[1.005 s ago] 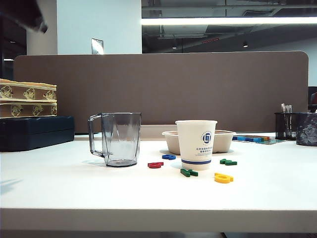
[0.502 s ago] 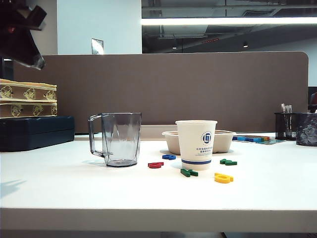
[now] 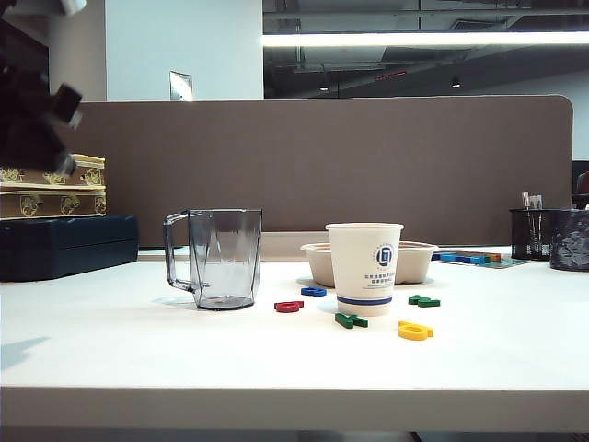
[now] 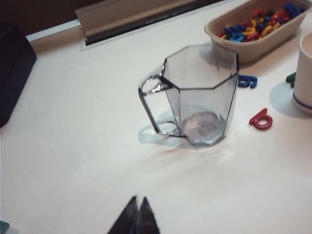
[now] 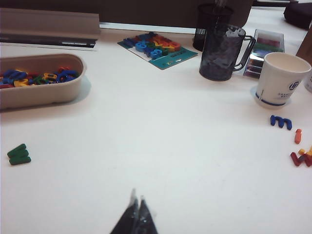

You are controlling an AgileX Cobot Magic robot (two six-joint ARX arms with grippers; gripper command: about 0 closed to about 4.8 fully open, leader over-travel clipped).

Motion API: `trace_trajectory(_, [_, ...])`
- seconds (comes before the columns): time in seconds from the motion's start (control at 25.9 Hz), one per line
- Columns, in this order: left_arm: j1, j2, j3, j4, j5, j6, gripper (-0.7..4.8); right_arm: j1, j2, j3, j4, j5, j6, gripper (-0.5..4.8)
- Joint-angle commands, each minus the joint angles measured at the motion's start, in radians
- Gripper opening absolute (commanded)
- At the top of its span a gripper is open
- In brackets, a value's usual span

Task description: Pick up the letter "c" and put it in the paper cup.

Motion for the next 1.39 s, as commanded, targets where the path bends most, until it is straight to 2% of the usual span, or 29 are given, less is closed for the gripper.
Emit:
trace_trajectory(0.04, [0.002,-0.002,-0.044,0.091,-0.004,0.004,-0.06,0.0,0.0,-0.027,0.119,0.026,0.01,-0.01])
trace_trajectory(0.15, [0.041,-0.002,-0.086,0.143,-0.001,-0.001,-0.06,0.001,0.002,-0.032,0.098,0.145,0.019,-0.01])
trace_trajectory(0.27, [0.084,-0.002,-0.102,0.172,0.001,-0.03,-0.06,0.001,0.002,-0.033,0.06,0.178,0.019,-0.01])
trace_trajectory(0.43, [0.149,-0.002,-0.139,0.243,0.002,-0.071,-0.06,0.0,0.0,-0.085,0.129,0.146,0.047,-0.01])
trace_trajectory(0.5, [0.16,-0.002,-0.158,0.261,0.001,-0.071,-0.06,0.001,0.0,-0.142,0.217,0.115,0.047,-0.01])
trace_trajectory(0.62, [0.16,-0.002,-0.166,0.265,0.001,-0.071,-0.06,0.001,0.0,-0.185,0.267,0.116,0.046,-0.01])
trace_trajectory(0.81, [0.161,-0.001,-0.179,0.276,0.0,-0.075,-0.06,0.001,0.0,-0.227,0.272,0.093,0.009,-0.01])
trace_trajectory(0.97, [0.161,-0.001,-0.208,0.291,-0.02,-0.129,-0.06,0.001,0.0,-0.228,0.275,0.079,-0.018,-0.01])
trace_trajectory(1.39, [0.16,-0.001,-0.254,0.3,-0.028,-0.136,-0.06,0.0,0.0,-0.228,0.218,0.082,-0.018,0.0])
